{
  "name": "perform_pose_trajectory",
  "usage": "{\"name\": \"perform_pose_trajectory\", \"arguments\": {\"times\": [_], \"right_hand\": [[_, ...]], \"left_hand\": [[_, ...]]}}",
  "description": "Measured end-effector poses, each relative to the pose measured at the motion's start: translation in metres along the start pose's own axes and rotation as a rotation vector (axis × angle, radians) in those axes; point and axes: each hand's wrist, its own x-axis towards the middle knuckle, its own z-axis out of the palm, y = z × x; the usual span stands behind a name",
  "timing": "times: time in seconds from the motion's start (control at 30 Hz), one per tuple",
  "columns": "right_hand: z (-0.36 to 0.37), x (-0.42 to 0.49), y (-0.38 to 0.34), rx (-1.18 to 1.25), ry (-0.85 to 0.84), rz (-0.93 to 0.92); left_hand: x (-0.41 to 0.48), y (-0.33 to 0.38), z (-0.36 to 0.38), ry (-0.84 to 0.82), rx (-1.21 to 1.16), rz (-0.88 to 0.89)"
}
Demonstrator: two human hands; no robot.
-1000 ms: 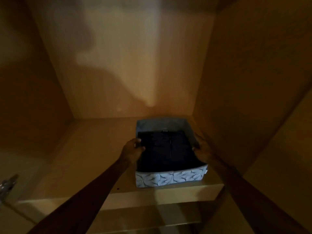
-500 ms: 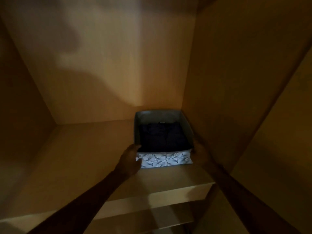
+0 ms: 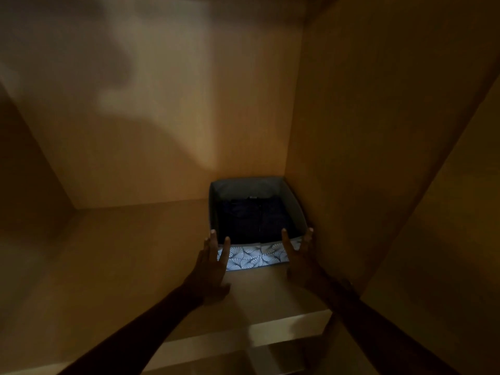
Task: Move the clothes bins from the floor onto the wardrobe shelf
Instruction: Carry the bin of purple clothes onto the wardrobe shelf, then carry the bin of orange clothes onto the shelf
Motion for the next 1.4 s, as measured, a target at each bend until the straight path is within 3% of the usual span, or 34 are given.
{"name": "perform_pose_trajectory", "arguments": {"times": [0.4,0.8,1.0,1.07,1.2,1.3,1.4], "right_hand": [[-0.013,0.049,0.001,-0.037,-0.033,0.019],[-0.009,0.075,0.012,-0.086,0.002,0.026],[-0.006,0.056,0.013,-0.004,0.056,-0.048],[0.003,0.041,0.008,0.098,0.131,-0.12],[0.032,0.006,-0.018,0.53,0.212,-0.229],[0.051,-0.018,-0.049,0.867,0.018,-0.226],[0.067,-0.035,-0.075,1.011,-0.151,-0.243]], "left_hand": [[0.055,-0.005,-0.014,-0.056,-0.017,-0.052],[0.072,-0.002,-0.008,0.0,-0.048,-0.07],[0.047,-0.01,0.007,0.217,-0.263,-0.02],[0.032,-0.007,0.018,0.339,-0.498,-0.038],[-0.007,-0.002,0.033,0.516,-0.966,-0.285],[-0.043,-0.008,0.037,0.609,-1.099,-0.399],[-0.081,-0.017,0.036,0.725,-1.237,-0.474]]}}
